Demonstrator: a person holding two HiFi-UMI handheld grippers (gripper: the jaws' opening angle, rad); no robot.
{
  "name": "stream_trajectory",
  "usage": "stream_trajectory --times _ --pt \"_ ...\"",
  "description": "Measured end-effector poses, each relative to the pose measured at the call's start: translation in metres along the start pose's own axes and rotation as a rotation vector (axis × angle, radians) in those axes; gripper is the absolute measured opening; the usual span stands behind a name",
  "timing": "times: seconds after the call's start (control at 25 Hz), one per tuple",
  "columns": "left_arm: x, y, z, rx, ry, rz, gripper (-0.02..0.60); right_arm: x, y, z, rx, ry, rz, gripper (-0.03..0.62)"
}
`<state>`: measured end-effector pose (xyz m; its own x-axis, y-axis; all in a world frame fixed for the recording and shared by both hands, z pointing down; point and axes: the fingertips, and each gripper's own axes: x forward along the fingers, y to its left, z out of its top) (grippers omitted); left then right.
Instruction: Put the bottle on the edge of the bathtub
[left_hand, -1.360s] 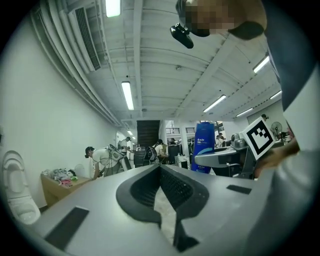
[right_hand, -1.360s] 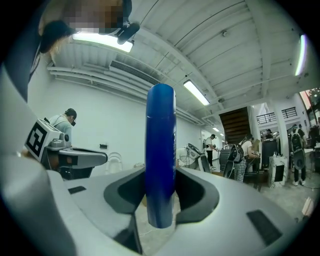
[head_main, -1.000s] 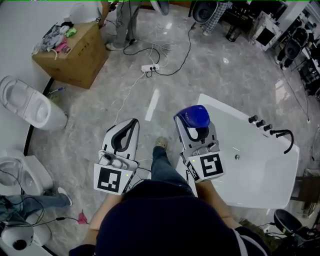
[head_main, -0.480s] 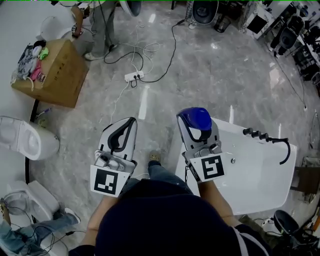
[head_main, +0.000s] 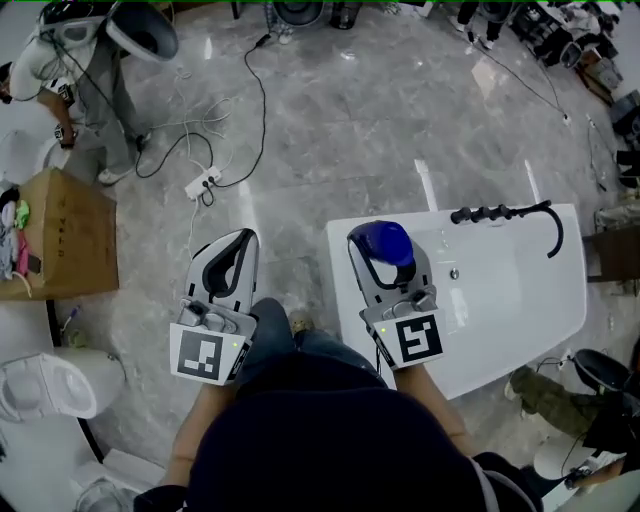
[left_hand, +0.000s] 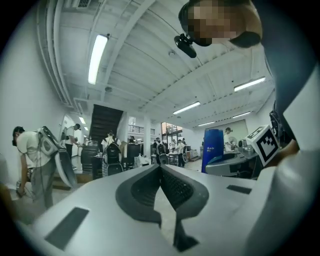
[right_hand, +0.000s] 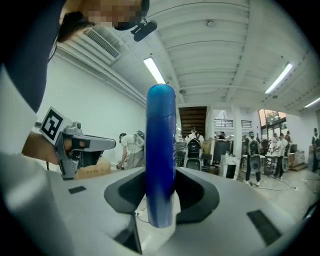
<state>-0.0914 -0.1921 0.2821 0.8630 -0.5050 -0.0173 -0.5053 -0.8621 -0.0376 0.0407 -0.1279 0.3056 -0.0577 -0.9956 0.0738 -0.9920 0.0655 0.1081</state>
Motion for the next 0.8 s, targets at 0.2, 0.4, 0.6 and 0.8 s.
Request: stream_trajectory --times 0.2,0.4,0.6,0.8 --pt "0.087 -0.006 -0.018 -0.014 0.019 -0.204 0.025 0.001 -0.052 -0.02 0.006 0.04 -0.188 0.176" --pt "0.174 -0.027 -0.034 -0.034 0.055 -0.536 0.025 0.014 -0.094 -0.043 0.029 0.108 -0.426 0.176" --pt "0.233 -0.041 -0.041 -0.008 0.07 -0.86 0.025 0.04 -0.126 -0.059 0.103 0.145 -0.667 0.176" --pt "0.261 -0.047 -0.061 0.01 0.108 -1.079 0.025 0.055 -0.138 -0.069 0.131 0.166 -0.831 0.176"
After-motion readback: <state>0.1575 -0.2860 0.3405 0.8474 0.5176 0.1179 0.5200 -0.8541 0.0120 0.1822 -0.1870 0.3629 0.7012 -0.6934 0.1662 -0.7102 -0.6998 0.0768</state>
